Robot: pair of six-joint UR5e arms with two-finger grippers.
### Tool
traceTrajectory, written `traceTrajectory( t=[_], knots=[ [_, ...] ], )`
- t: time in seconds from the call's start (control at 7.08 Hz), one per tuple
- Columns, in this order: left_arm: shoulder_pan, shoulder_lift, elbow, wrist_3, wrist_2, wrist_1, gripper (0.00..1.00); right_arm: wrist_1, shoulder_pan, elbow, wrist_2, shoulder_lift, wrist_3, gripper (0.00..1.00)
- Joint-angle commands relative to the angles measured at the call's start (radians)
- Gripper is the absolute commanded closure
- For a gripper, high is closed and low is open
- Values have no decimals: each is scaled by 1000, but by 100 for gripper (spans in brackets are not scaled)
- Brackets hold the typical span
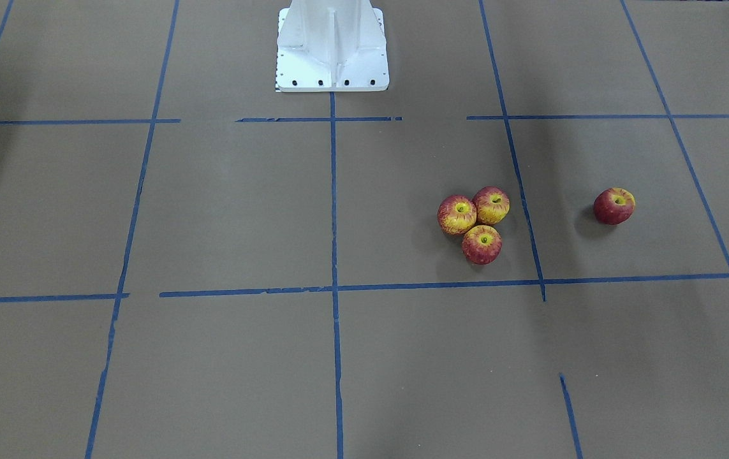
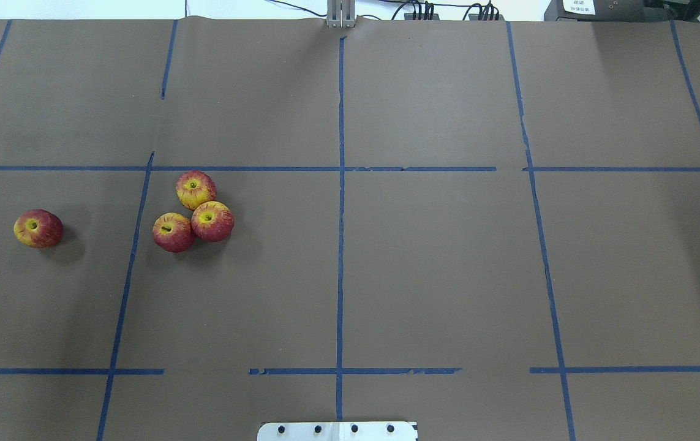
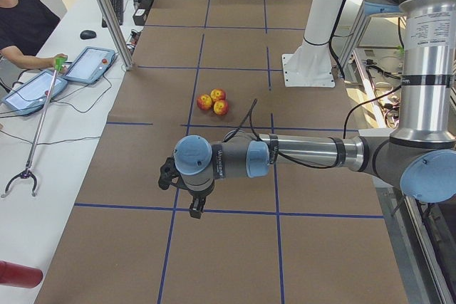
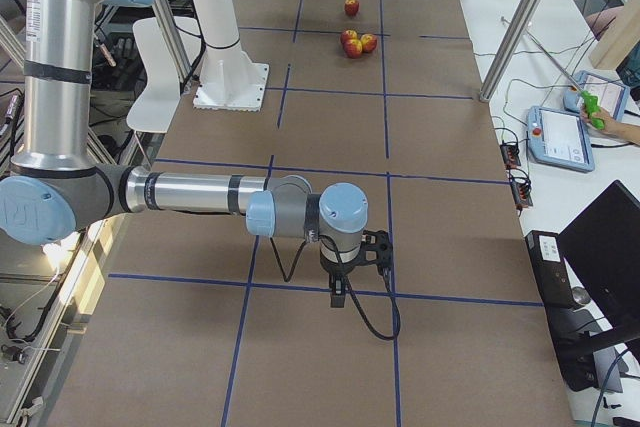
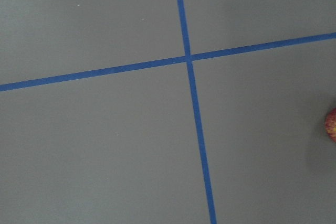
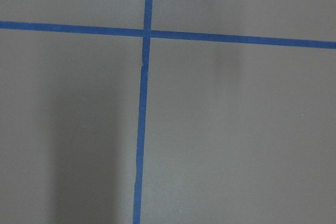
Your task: Stack apples
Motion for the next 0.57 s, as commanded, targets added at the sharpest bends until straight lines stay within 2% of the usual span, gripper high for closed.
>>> traceTrajectory(
  t=[0.0, 0.14, 0.28, 0.42],
  knots=[
    [206, -19, -62, -472, 26, -219, 0, 0, 0, 0, 0, 0, 0, 0],
    [329, -20, -113, -694, 169, -307, 0, -1, 0, 0, 0, 0, 0, 0],
    [438, -30, -157, -876, 233, -310, 0, 0, 0, 0, 0, 0, 0, 0],
    [495, -46, -158, -928, 295, -310, 0, 0, 0, 0, 0, 0, 0, 0]
  ],
)
